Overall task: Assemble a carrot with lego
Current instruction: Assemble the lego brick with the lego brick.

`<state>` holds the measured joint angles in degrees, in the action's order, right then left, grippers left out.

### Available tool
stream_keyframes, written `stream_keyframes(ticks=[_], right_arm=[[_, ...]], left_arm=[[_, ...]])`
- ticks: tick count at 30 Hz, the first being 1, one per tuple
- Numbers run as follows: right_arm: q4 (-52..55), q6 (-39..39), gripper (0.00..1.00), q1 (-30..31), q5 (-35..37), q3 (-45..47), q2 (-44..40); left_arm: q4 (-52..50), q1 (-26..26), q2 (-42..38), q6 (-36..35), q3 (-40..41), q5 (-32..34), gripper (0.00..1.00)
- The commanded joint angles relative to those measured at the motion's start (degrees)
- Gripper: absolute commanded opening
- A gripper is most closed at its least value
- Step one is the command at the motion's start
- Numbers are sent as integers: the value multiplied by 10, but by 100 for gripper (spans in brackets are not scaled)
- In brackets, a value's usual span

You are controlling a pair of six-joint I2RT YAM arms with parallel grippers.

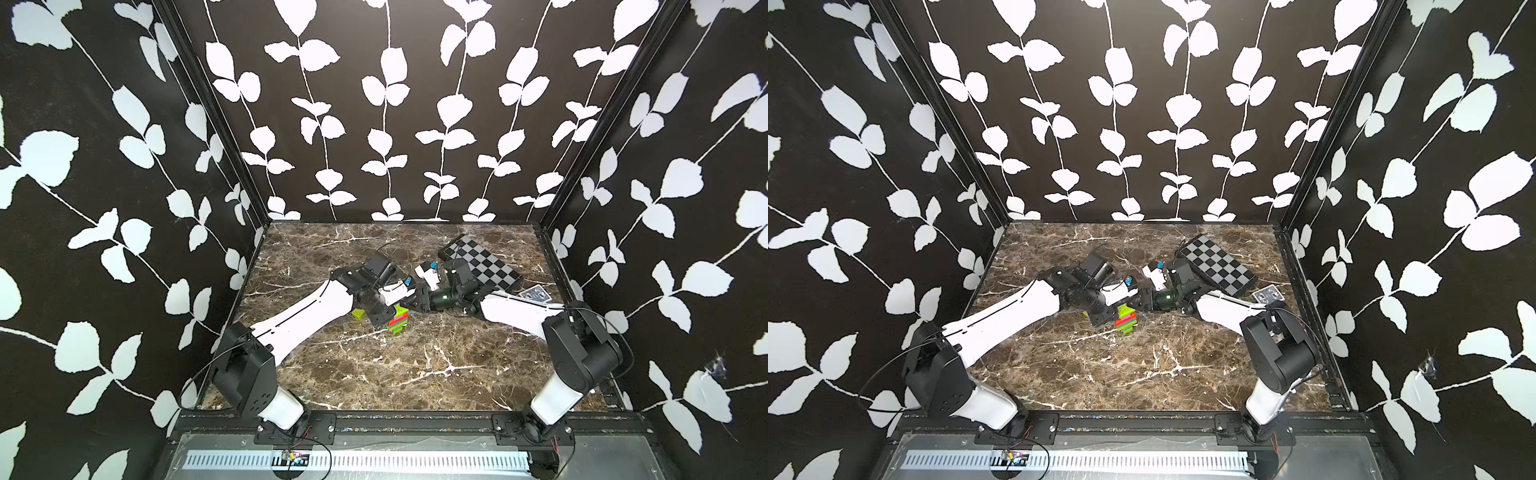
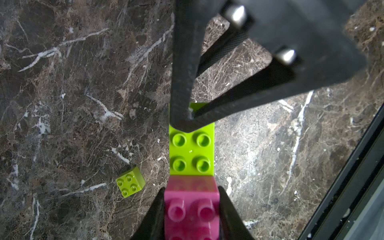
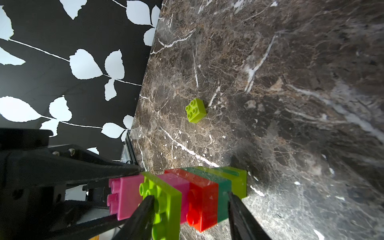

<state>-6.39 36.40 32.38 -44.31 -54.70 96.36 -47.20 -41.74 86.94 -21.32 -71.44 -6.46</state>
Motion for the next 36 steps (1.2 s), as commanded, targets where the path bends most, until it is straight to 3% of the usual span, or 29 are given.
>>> stream_keyframes(ticks=[1,18,23,26,30,34,36], right_arm=[[19,-9,58,-2,18,-11,-16],[60,-27,63,-6,20,-41,-38],[65,-35,65,-25,19,-33,-66],[68,-49,67,-47,25,-17,-100],[87,-86,69,-66,73,9,-158],[74,-93,70,-75,69,25,-169],[62,-91,70,-78,62,34,-167]], left_arm=[[-71,0,14,-14,4,-14,18],[-47,1,-10,-10,-23,-11,61],[-39,40,-49,-4,-15,-42,65],[16,88,-102,53,21,-61,66],[88,124,-148,146,94,-2,73],[118,148,-123,190,133,54,74],[140,155,-111,195,151,38,75]])
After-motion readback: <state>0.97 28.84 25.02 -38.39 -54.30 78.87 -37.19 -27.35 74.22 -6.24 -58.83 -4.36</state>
